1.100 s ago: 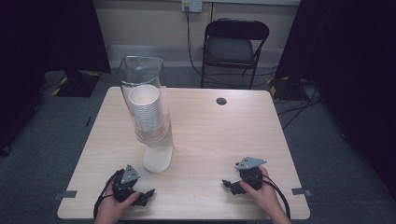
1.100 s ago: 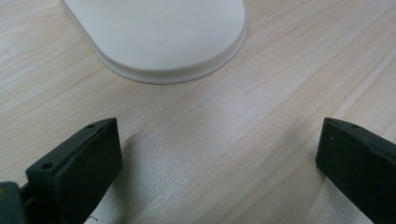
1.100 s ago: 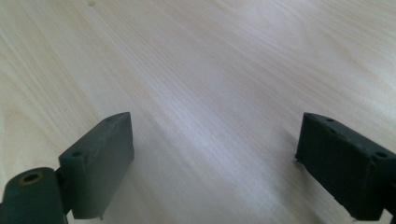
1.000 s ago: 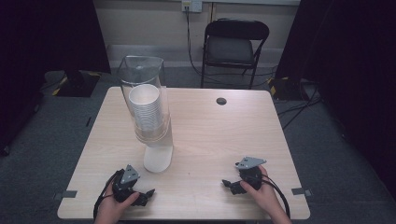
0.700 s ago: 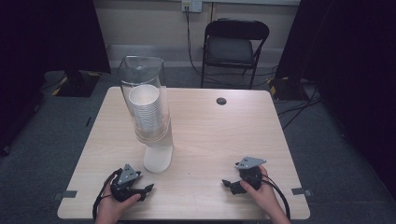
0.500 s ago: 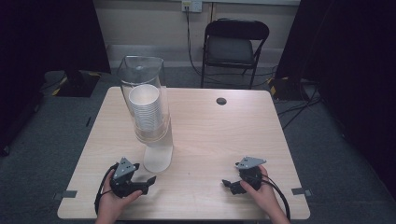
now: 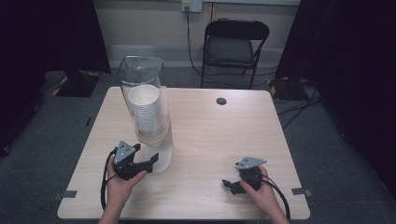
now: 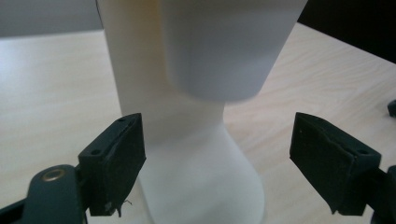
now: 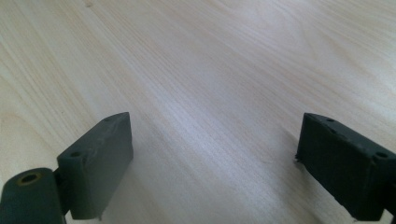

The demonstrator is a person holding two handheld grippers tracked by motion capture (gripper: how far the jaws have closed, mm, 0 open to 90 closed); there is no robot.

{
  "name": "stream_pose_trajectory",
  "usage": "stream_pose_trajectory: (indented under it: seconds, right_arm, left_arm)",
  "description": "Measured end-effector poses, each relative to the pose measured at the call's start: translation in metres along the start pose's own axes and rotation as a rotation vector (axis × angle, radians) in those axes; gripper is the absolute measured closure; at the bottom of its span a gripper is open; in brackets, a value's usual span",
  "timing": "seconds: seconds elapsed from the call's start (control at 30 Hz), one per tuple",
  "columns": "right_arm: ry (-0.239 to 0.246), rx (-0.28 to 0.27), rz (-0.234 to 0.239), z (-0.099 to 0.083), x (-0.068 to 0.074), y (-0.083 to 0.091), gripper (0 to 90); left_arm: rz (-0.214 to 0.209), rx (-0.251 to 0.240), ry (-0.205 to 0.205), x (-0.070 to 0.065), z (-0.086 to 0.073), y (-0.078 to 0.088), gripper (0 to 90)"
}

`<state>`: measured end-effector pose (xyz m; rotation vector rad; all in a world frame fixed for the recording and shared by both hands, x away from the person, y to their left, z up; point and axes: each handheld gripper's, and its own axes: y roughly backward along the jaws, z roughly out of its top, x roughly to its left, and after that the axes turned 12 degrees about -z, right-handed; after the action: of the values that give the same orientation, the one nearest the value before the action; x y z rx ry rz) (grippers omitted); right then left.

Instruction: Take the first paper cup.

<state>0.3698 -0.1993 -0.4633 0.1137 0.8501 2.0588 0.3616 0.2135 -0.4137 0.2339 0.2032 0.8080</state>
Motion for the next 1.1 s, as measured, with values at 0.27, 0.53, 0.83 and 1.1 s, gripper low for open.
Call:
stream_pose_trajectory:
  seconds: [0.27, 0.53, 0.83, 1.1]
  right_arm:
    - [0.0, 0.0, 0.0, 0.0, 0.0, 0.0, 10.0]
    - [-0.001, 0.0, 0.0, 0.0, 0.0, 0.0, 10.0]
    - [-0.001, 0.0, 0.0, 0.0, 0.0, 0.0, 10.0]
    - [0.0, 0.0, 0.0, 0.0, 0.0, 0.0, 10.1]
  left_arm:
    - [0.019, -0.045, 0.005, -0.003, 0.011, -0.012, 19.9]
    - [0.061, -0.107, -0.018, 0.0, 0.016, -0.015, 24.2]
    - [0.086, -0.142, -0.076, -0.003, 0.022, -0.024, 32.0]
    - [0.1, -0.072, -0.081, -0.001, 0.004, -0.031, 34.6]
